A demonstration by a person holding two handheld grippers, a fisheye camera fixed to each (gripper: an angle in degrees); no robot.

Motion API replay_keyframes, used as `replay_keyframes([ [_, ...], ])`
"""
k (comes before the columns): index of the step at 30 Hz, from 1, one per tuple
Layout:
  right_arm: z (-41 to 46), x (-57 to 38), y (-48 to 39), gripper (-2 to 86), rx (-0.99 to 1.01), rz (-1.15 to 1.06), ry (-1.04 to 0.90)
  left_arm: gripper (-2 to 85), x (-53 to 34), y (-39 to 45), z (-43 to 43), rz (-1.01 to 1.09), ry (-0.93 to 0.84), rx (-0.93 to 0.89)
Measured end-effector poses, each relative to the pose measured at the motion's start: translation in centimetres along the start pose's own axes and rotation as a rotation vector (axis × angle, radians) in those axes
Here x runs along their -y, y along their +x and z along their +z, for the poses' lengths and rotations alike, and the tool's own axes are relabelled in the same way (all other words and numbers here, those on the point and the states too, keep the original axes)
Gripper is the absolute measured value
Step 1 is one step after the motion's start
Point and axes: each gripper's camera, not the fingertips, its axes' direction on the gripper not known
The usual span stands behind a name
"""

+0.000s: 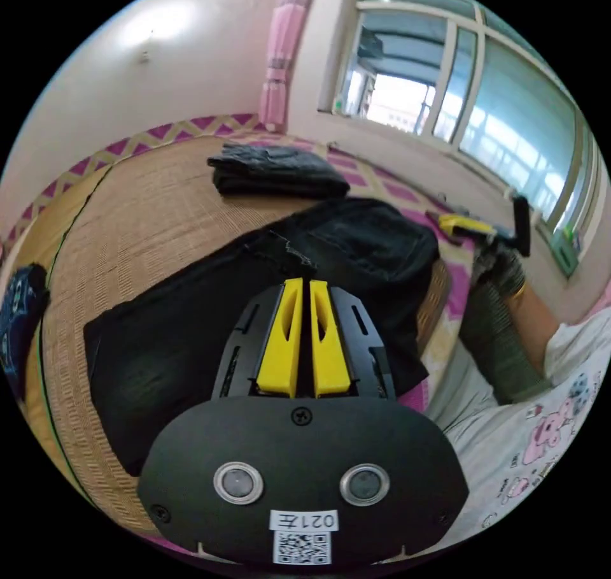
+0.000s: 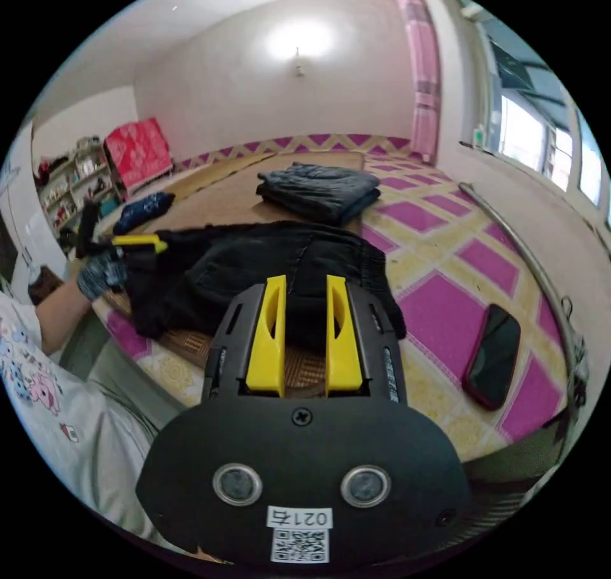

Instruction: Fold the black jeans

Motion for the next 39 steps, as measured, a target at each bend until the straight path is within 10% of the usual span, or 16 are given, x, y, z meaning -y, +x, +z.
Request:
replay_keyframes([
  [10,5.6,0.9,-2.3,7.4,-0.017,0.007,-0.183,-0.9,-11.8,-23.6,-25.5,-0.437,0.269,0.362],
  [20,6.4,1.8,-4.3,6.2,-0.005,0.022,-0.224,-0.8,-23.7,-39.0,-31.1,-0.834,0.236,0.461],
  [27,5.1,7.7,-5.6,7.8,0.037,-0.196,-0.099,-0.5,-17.9,-36.4,-33.6,-0.619,0.360,0.581],
  [39,18.5,18.0,-6.3,10.9,0.168,-0.528,-0.428,9.4,-3.2,-38.3,-16.5,-0.079,-0.190,0.258],
])
